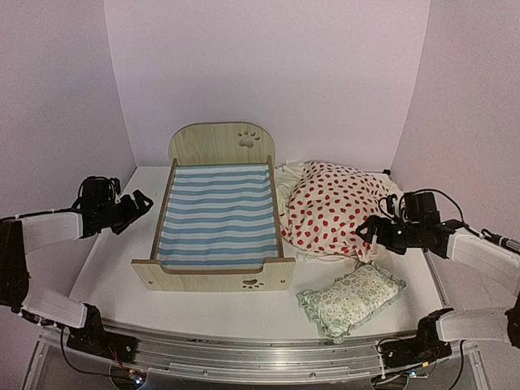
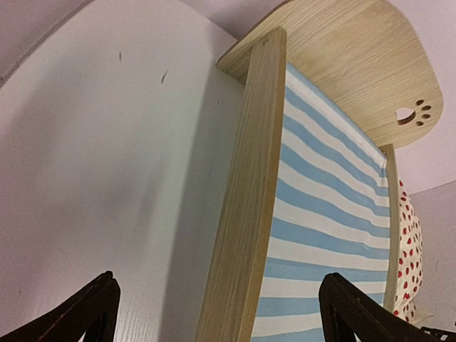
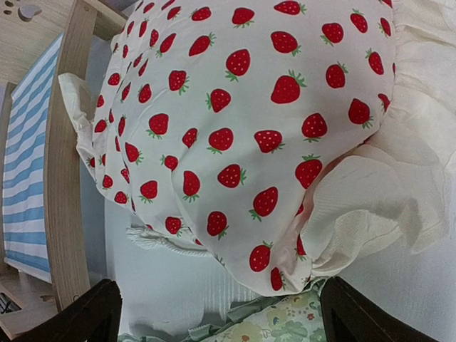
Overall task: Set up the pet bed
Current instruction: Rotate the bed frame at the center of the board.
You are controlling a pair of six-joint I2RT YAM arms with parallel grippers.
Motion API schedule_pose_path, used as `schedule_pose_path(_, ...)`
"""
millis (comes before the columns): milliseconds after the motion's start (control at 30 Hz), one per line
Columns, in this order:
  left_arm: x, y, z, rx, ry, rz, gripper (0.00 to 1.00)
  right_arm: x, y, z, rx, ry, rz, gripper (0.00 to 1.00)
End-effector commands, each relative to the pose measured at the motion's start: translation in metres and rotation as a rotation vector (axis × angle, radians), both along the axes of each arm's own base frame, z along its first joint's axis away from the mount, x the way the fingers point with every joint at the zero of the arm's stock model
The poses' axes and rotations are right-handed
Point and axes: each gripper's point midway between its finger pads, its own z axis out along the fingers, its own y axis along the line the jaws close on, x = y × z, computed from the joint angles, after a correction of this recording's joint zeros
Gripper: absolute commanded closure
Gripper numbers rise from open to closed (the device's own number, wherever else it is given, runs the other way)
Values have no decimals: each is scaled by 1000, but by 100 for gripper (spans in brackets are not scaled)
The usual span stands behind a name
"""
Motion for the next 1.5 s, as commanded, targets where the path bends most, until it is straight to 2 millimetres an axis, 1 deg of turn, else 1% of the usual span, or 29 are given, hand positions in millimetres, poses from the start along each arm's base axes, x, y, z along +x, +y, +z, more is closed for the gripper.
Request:
schedule_pose_path(0, 4, 17, 20, 79, -68, 63, 2, 1, 32, 6, 38, 8, 11, 2)
schedule_pose_path(33, 7, 18, 22, 108, -75, 54, 4, -2, 44, 3, 18, 27, 36, 2)
schedule_pose_path(67, 10, 18, 19, 135, -60, 46, 5, -5, 56, 2, -3, 49, 62, 2)
schedule_pose_path(133, 21, 13, 20, 184, -53, 9, 8, -12, 83, 0, -44, 80, 121, 2)
schedule_pose_path(167, 27, 7, 20, 205, -48, -22, 9, -15, 95, 1, -57, 80, 146, 2)
schedule_pose_path(200, 34, -2, 19, 227, -36, -49, 10, -18, 104, -2, -77, 87, 155, 2)
schedule_pose_path(300, 51, -32, 11, 306, -4, -119, 10, -26, 135, 3, -125, 54, 220, 2)
schedule_pose_path(333, 58, -40, 13, 338, -10, -127, 10, -29, 145, 6, -136, 43, 245, 2)
schedule_pose_path(400, 68, -49, 7, 366, 10, -148, 10, -38, 163, 8, -156, 33, 288, 2)
schedule_pose_path(500, 83, -54, -4, 408, 36, -173, 10, -53, 188, 12, -163, 12, 341, 2)
schedule_pose_path(600, 97, -66, -13, 417, 37, -230, 11, -68, 207, 14, -174, -5, 385, 2)
schedule_pose_path(700, 114, -69, -34, 456, 113, -241, 17, -78, 220, 16, -197, -19, 420, 2)
schedule_pose_path(800, 124, -64, -55, 498, 163, -220, 21, -80, 224, 20, -224, -47, 421, 2)
schedule_pose_path(867, 127, -61, -69, 522, 199, -212, 28, -79, 221, 22, -230, -56, 403, 2)
schedule_pose_path(933, 127, -59, -75, 529, 215, -205, 41, -78, 223, 24, -224, -55, 395, 2)
schedule_pose_path(1000, 125, -56, -76, 532, 215, -185, 47, -79, 231, 22, -220, -45, 400, 2)
schedule_pose_path(1133, 119, -48, -70, 544, 203, -150, 52, -90, 250, 18, -241, -33, 440, 2)
schedule_pose_path(1200, 117, -46, -65, 546, 193, -140, 53, -97, 258, 21, -247, -42, 466, 2)
schedule_pose_path(1300, 115, -45, -62, 542, 187, -127, 57, -105, 270, 29, -253, -77, 501, 2)
schedule_pose_path(1367, 114, -43, -60, 542, 185, -117, 60, -109, 272, 32, -280, -97, 500, 2)
schedule_pose_path(1467, 113, -43, -59, 537, 186, -110, 62, -115, 272, 22, -325, -99, 494, 2)
